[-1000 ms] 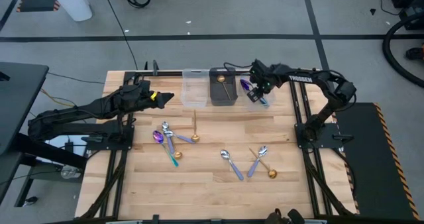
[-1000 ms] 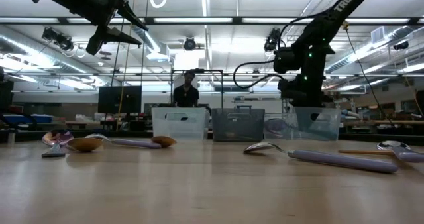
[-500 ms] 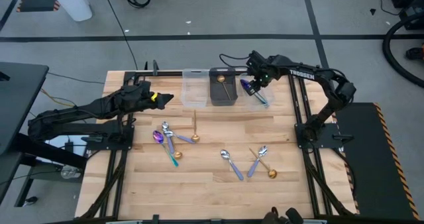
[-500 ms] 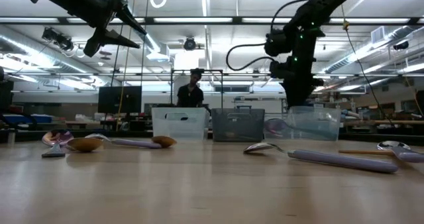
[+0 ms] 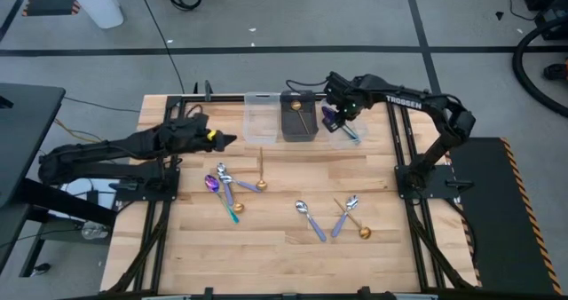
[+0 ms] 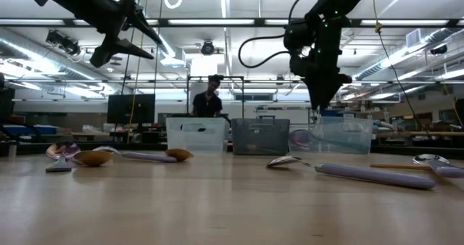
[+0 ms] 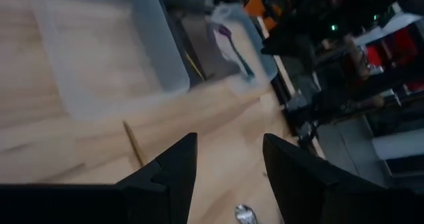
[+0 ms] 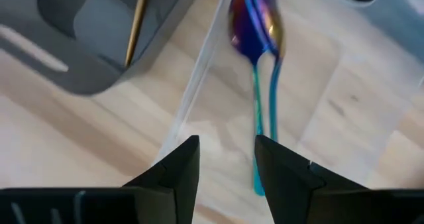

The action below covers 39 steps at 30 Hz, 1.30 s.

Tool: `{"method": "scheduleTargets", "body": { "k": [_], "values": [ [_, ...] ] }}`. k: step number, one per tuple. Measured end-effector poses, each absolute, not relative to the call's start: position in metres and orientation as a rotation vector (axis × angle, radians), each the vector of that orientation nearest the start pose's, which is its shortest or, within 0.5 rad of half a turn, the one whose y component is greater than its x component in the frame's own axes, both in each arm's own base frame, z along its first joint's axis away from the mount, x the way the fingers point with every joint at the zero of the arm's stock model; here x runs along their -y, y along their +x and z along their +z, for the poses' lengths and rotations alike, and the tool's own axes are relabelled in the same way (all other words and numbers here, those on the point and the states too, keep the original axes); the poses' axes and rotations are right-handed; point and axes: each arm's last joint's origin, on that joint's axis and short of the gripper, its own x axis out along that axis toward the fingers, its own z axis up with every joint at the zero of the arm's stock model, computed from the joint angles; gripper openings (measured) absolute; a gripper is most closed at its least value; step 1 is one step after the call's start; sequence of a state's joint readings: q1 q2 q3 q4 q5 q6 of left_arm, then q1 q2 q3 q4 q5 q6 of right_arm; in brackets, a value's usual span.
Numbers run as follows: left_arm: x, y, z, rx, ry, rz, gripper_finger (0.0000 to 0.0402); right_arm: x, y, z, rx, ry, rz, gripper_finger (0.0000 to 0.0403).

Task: Sort silverware by color (type)
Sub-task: Put the gold spoon into the black bin

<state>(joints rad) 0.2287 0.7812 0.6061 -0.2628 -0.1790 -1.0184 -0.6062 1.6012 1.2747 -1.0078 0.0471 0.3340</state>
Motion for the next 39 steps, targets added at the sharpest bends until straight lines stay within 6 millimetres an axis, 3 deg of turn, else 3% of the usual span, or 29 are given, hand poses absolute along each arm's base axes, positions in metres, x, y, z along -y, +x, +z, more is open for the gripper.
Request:
{"method": "scheduleTargets", "body": {
  "k": [9, 17, 24, 32, 36, 39],
  "values": [
    [-0.027, 0.198, 0.241, -0.364, -1.055, 0.575, 0.0181, 0.133, 0.248, 0.268, -1.234, 0.656, -0.764, 0.0155],
    [-0.017, 0.234, 0.242, -0.473, -0.982, 0.55, 0.0181, 0.085, 0.239, 0.298, -1.154, 0.687, -0.75, 0.0155],
    [-0.018, 0.257, 0.228, -0.604, -0.924, 0.606, 0.0181, 0.047, 0.235, 0.314, -1.082, 0.646, -0.692, 0.0155],
    [-0.02, 0.281, 0.236, -0.739, -0.878, 0.699, 0.0181, 0.038, 0.236, 0.317, -1.076, 0.403, -0.668, 0.0155],
    [-0.023, 0.294, 0.229, -0.747, -0.904, 0.775, 0.0181, 0.041, 0.234, 0.32, -1.098, 0.283, -0.581, 0.0155],
    [-0.027, 0.302, 0.213, -0.774, -0.958, 0.853, 0.0181, 0.039, 0.232, 0.327, -1.06, 0.218, -0.479, 0.0155]
  ]
}}
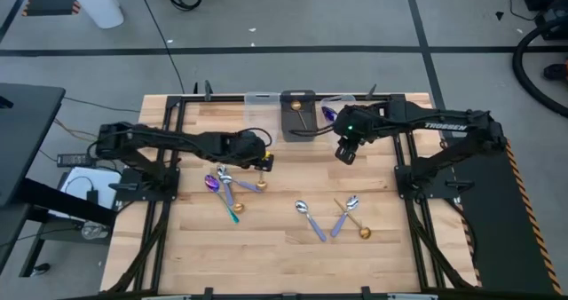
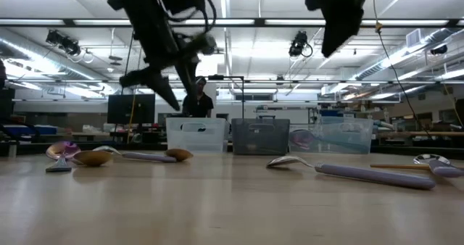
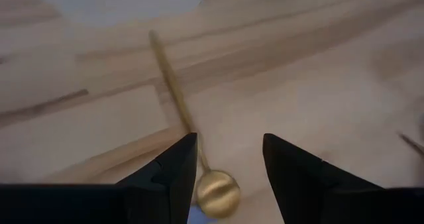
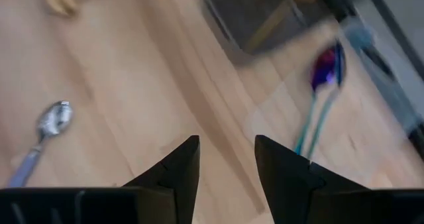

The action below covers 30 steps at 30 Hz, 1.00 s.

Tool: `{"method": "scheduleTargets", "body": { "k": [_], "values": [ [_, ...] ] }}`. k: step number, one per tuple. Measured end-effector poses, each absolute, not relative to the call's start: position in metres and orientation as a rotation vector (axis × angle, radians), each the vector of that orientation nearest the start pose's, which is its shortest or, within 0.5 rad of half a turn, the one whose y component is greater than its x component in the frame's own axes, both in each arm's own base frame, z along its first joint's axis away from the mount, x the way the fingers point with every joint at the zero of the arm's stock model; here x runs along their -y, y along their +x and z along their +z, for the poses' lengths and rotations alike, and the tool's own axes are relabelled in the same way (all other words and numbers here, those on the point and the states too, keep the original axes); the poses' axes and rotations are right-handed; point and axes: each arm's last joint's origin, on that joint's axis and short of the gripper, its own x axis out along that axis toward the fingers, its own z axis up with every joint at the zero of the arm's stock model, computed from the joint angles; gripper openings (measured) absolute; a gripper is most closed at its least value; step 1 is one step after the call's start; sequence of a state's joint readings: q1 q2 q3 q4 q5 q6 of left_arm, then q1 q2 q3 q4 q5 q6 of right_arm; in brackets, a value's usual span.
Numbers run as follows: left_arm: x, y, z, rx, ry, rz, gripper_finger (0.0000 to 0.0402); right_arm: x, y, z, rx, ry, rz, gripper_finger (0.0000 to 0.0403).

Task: Sort silverware by color (type)
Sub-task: Put the gold spoon into the black bin

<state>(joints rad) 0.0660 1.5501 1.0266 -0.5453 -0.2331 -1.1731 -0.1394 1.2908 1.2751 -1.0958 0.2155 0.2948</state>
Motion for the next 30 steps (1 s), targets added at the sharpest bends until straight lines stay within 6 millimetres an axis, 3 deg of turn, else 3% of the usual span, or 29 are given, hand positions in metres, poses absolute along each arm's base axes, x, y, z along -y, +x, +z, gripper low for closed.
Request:
{"method": "scheduleTargets", "body": {
  "k": [6, 13, 17, 26, 30],
  "values": [
    [-0.024, 0.309, 0.187, -0.813, -1.036, 0.968, 0.0179, 0.035, 0.236, 0.352, -0.814, 0.121, -0.291, 0.0155],
    [-0.011, 0.312, 0.178, -0.757, -1.122, 1.056, 0.016, 0.033, 0.243, 0.37, -0.61, 0.075, -0.181, 0.0155],
    [-0.006, 0.314, 0.181, -0.76, -1.159, 1.059, 0.0155, 0.035, 0.245, 0.363, -0.616, 0.031, -0.183, 0.0155],
    [-0.006, 0.322, 0.211, -0.681, -1.108, 1.13, 0.0155, 0.035, 0.247, 0.326, -0.7, 0.076, -0.149, 0.0155],
    [-0.012, 0.32, 0.213, -0.69, -1.072, 1.16, 0.0155, 0.035, 0.248, 0.324, -0.686, 0.091, -0.155, 0.0155]
  ]
}}
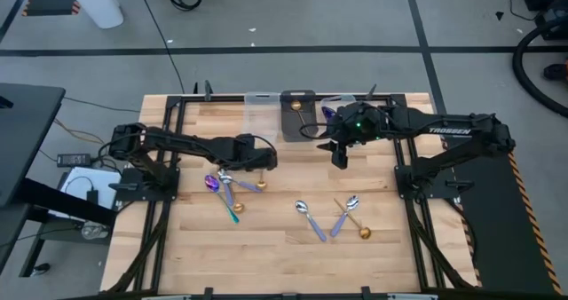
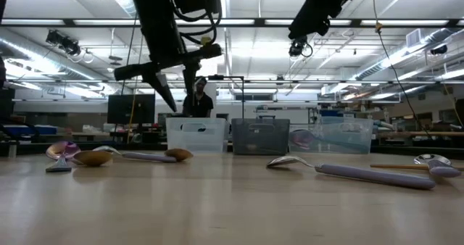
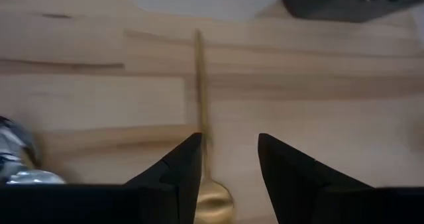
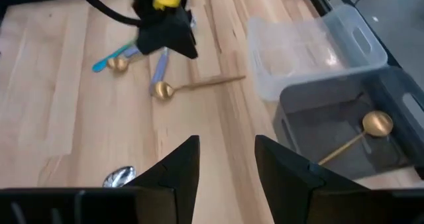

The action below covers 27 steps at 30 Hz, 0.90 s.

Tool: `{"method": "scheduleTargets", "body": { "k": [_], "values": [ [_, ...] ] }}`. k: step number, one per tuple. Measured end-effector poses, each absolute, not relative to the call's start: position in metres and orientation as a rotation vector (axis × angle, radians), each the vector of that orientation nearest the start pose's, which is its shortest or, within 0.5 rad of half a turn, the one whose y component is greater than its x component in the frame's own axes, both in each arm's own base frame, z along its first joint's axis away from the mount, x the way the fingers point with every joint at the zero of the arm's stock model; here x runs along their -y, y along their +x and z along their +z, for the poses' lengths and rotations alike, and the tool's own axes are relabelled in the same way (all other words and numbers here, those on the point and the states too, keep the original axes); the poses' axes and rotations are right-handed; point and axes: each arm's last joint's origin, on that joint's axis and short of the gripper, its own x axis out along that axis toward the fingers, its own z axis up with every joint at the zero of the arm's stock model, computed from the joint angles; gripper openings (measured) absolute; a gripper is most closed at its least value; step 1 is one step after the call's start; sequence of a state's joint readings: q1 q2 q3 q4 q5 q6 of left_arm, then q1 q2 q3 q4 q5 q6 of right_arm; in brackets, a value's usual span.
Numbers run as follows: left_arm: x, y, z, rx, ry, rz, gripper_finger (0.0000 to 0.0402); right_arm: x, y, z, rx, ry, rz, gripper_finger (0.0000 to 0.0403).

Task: Sort silverware by color (type)
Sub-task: Put the gold spoon into the black bin

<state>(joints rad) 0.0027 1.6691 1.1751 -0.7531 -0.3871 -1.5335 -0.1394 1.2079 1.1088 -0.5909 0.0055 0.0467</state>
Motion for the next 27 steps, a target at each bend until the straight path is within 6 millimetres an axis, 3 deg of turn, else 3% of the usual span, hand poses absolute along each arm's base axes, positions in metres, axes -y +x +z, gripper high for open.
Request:
{"method": "scheduleTargets", "body": {
  "k": [4, 14, 21, 27],
  "values": [
    [-0.015, 0.322, 0.208, -0.69, -1.041, 1.188, 0.0155, 0.035, 0.251, 0.327, -0.646, 0.101, -0.148, 0.0155],
    [-0.012, 0.338, 0.167, -0.825, -1.032, 1.188, 0.0155, 0.034, 0.253, 0.331, -0.601, 0.16, -0.116, 0.0155],
    [-0.009, 0.358, 0.156, -0.909, -1.002, 1.121, 0.0155, 0.033, 0.253, 0.33, -0.603, 0.181, -0.092, 0.0155],
    [-0.008, 0.365, 0.148, -1.06, -0.902, 1.193, 0.0155, 0.027, 0.253, 0.329, -0.616, 0.19, -0.074, 0.0155]
  ]
}}
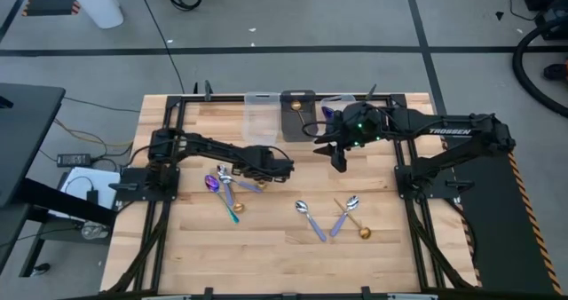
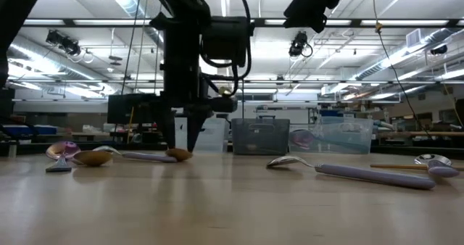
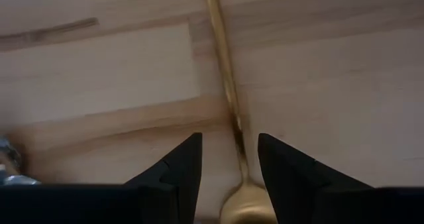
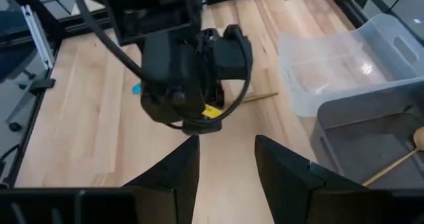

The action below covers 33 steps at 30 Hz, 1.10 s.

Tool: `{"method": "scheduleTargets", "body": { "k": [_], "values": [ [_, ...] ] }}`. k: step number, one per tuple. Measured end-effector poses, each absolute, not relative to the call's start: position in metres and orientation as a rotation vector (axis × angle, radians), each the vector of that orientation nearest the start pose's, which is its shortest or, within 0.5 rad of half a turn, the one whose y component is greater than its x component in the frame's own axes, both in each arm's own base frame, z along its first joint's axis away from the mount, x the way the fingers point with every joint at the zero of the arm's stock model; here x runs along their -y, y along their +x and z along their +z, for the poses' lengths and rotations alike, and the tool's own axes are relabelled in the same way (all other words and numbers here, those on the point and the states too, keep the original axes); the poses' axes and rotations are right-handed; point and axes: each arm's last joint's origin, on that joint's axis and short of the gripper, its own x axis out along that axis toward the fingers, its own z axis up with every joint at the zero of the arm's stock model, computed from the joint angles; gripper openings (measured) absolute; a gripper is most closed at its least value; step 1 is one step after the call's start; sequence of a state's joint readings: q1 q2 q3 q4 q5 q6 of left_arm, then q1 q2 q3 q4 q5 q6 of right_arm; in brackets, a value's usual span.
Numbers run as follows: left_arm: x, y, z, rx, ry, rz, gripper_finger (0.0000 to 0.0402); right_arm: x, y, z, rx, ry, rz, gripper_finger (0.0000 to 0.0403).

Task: Sort silverware by color (type)
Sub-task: Put the gold spoon into the black bin

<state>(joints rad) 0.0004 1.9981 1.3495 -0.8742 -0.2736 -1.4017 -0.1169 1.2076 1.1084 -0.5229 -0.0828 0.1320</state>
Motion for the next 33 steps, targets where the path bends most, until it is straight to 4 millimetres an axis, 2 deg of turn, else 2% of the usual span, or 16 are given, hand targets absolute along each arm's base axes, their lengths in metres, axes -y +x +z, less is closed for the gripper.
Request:
{"method": "scheduleTargets", "body": {
  "k": [6, 12, 17, 23, 29, 33],
  "values": [
    [-0.006, 0.368, 0.147, -1.058, -0.915, 1.183, 0.0155, 0.02, 0.253, 0.329, -0.629, 0.177, -0.046, 0.0155],
    [-0.005, 0.371, 0.135, -1.124, -0.955, 1.154, 0.0151, 0.018, 0.253, 0.329, -0.629, 0.151, -0.032, 0.0155],
    [-0.004, 0.374, 0.124, -1.198, -0.973, 1.097, 0.0111, 0.018, 0.254, 0.329, -0.621, 0.123, -0.023, 0.0155],
    [-0.005, 0.375, 0.122, -1.201, -0.975, 1.073, 0.0021, 0.018, 0.254, 0.331, -0.605, 0.099, -0.01, 0.0155],
    [-0.005, 0.375, 0.123, -1.195, -0.984, 1.078, 0.0014, 0.018, 0.254, 0.33, -0.612, 0.108, 0.018, 0.0155],
    [-0.005, 0.374, 0.135, -1.155, -1.021, 1.055, 0.0014, 0.017, 0.253, 0.329, -0.621, 0.111, 0.025, 0.0155]
  ]
}}
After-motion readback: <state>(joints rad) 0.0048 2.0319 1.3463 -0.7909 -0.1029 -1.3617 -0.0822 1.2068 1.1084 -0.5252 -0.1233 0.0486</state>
